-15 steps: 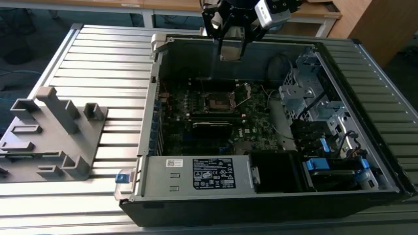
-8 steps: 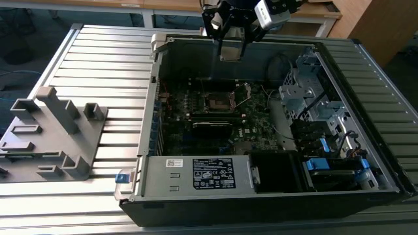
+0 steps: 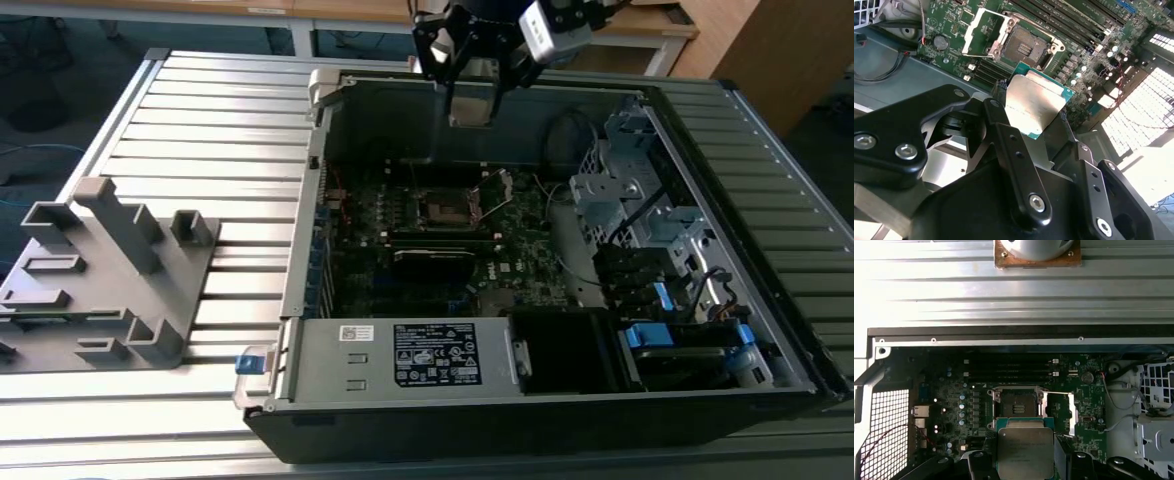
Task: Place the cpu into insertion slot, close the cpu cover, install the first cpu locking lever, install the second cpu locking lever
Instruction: 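Place the cpu into insertion slot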
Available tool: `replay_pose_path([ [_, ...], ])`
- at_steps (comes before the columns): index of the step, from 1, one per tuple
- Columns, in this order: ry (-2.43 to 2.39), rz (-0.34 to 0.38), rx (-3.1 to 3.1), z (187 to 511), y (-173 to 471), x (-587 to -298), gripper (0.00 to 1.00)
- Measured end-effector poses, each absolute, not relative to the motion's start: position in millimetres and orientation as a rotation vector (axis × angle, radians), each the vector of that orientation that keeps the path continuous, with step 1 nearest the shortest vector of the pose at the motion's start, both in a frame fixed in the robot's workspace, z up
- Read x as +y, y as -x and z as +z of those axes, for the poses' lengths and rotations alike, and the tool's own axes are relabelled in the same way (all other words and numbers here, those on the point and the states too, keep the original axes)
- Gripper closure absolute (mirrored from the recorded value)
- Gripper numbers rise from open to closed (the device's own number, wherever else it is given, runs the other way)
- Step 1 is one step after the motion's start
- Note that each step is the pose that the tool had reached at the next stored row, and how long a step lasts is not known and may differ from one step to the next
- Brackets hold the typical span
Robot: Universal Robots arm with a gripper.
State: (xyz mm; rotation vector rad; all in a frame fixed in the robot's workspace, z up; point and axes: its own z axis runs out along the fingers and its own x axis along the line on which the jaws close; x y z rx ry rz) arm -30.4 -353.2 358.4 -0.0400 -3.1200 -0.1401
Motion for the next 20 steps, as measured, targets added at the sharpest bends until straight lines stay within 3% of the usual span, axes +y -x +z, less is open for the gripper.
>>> replay_pose_path([
  [20,0.04,-0.14,-3.12,353.5,30.4,-353.1,0.46],
])
